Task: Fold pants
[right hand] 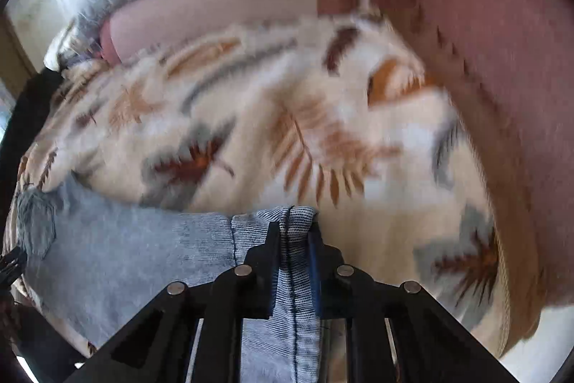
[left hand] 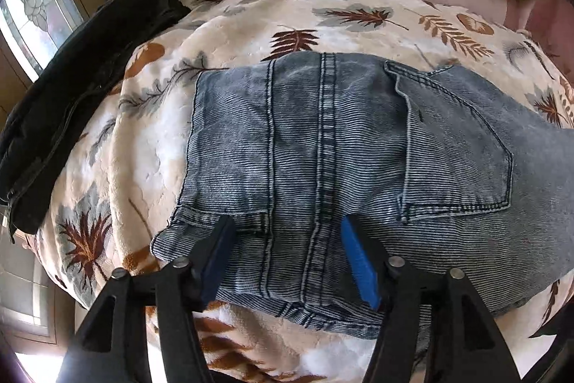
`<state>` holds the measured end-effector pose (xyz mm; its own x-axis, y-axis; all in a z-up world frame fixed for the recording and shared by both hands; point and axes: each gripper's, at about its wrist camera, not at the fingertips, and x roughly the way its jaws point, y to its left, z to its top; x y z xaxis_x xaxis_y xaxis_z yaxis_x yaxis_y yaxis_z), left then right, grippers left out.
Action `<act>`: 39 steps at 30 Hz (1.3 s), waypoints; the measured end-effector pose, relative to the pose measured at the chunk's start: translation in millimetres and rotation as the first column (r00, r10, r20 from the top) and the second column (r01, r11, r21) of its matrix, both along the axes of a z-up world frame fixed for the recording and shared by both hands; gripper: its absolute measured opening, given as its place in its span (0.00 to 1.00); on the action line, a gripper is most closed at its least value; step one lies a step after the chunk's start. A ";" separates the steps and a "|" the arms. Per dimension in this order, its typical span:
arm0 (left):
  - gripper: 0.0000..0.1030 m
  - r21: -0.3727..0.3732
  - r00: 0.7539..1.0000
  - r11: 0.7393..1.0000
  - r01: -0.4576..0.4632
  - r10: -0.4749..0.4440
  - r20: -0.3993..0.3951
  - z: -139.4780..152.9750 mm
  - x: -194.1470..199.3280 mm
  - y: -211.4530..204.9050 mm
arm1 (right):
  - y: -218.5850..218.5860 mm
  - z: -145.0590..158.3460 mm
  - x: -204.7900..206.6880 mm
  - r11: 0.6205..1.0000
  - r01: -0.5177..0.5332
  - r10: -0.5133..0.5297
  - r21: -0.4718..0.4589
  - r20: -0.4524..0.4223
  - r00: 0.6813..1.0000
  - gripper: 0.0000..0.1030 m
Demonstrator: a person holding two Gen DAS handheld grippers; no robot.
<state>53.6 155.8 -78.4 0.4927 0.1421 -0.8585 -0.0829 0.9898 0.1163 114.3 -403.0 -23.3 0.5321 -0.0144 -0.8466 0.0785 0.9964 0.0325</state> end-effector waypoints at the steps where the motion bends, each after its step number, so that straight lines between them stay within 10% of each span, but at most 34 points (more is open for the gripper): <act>1: 0.64 -0.001 1.000 1.000 -0.001 0.001 0.001 -3.0 1.9 -0.5 | 1.4 -5.6 4.6 1.000 -0.006 0.005 -0.022 -0.004 1.000 0.16; 4: 0.67 0.000 1.000 1.000 -0.005 0.005 0.005 -5.3 -0.6 0.1 | -5.0 -57.6 19.0 0.999 0.024 -0.032 -0.046 -0.186 0.982 0.32; 13: 0.77 -0.021 0.999 0.999 -0.050 0.049 -0.002 -6.8 2.8 5.8 | 3.8 0.1 -64.3 0.989 0.024 -0.024 0.149 0.001 1.000 0.74; 16: 0.78 -0.026 0.998 0.998 -0.061 0.061 -0.001 -6.6 2.2 7.0 | 7.9 -67.4 -66.0 0.992 0.016 0.022 0.122 -0.299 0.954 0.75; 19: 0.79 -0.018 0.997 0.997 -0.077 0.077 -0.010 -6.2 0.3 10.3 | 4.0 -66.4 -69.2 0.997 0.033 -0.006 0.073 -0.348 0.937 0.79; 28: 0.79 -0.024 0.969 0.997 -0.075 0.078 0.234 63.6 -6.7 -10.1 | 86.6 16.4 -19.0 0.981 -0.140 0.154 0.134 -0.101 0.983 0.79; 30: 0.79 0.045 0.977 0.996 -0.076 0.066 0.204 56.6 8.6 -15.6 | 117.8 17.6 -3.0 0.970 -0.194 0.207 0.146 -0.083 0.975 0.79; 33: 0.80 0.072 0.991 0.991 -0.114 0.119 -0.065 0.2 29.9 -2.8 | 149.4 -5.2 9.5 0.954 -0.248 0.265 0.167 -0.083 0.961 0.82; 36: 0.83 0.018 0.995 0.995 -0.096 0.096 -0.012 -9.5 4.3 6.2 | 139.2 -82.7 15.7 0.982 -0.145 0.175 0.117 -0.314 0.933 0.86; 39: 0.83 0.009 0.994 0.995 -0.098 0.098 -0.052 -6.8 -7.7 6.9 | 147.6 -72.6 -0.4 0.973 -0.220 0.229 0.062 -0.229 0.946 0.90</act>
